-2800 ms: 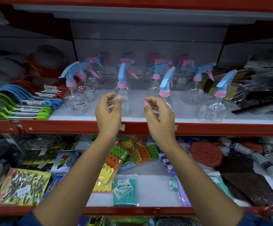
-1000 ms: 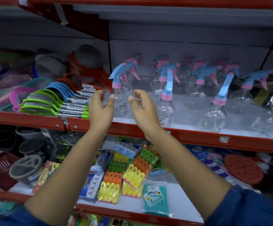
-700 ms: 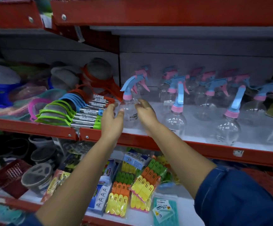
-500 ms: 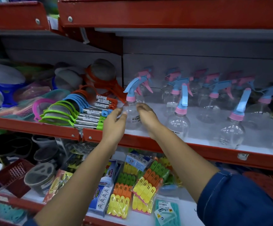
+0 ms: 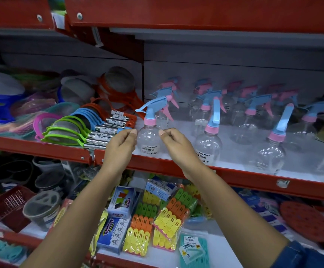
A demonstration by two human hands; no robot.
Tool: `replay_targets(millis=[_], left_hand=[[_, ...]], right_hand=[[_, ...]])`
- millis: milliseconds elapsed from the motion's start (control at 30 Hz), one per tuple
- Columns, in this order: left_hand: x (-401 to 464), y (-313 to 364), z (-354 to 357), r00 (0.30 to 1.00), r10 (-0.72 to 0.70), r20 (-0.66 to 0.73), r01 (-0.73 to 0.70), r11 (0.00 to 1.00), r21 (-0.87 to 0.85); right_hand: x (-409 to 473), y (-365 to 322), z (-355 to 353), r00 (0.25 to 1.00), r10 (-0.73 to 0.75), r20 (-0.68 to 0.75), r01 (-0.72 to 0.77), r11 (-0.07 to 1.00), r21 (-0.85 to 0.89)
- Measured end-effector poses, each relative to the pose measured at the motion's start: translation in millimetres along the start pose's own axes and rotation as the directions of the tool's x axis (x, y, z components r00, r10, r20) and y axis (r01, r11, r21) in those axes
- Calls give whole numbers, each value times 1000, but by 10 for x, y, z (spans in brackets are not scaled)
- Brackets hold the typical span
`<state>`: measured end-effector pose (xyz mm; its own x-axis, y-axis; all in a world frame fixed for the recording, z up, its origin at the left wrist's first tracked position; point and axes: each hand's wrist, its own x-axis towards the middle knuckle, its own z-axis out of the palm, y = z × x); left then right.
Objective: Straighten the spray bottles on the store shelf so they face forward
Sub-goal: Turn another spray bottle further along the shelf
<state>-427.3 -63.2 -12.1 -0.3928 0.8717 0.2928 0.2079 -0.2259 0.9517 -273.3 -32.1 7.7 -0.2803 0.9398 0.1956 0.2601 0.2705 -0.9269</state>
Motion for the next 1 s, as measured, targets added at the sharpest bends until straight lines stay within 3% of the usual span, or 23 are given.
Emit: replay_targets(millis=[233,467,600,667,833,933,1000], left_hand=[[-30,83,115,998,-32,60,35,998,-60],[51,77,88,997,-10,75,8,1000,21],[-10,0,152,1000,8,-1,-8,1000,28],[-108,-53,226,992,67,-109,-59,995,76],[-538,-101,519,906,297,-302,-252,951,179],[-793,-19,770,894,356,-272,-320,932,169],[-885,52,954,914,355,-196,-336,933,126]], right_hand=[[-219,44,-8,999,-26,-32,24,999,-47],[-229,34,45,999,-47,-17,46,997,-64],[-281,51,8,999,-47,7,47,998,-34],[-353,75,-33,991,-113,-71,109,993,-54],[-596,218,-275,856,-346,-384,329,938,-113],[-637,298,-499,718,-402,-568,383,910,-161],[-587,336,-658,678,-376,-632,351,921,-171]])
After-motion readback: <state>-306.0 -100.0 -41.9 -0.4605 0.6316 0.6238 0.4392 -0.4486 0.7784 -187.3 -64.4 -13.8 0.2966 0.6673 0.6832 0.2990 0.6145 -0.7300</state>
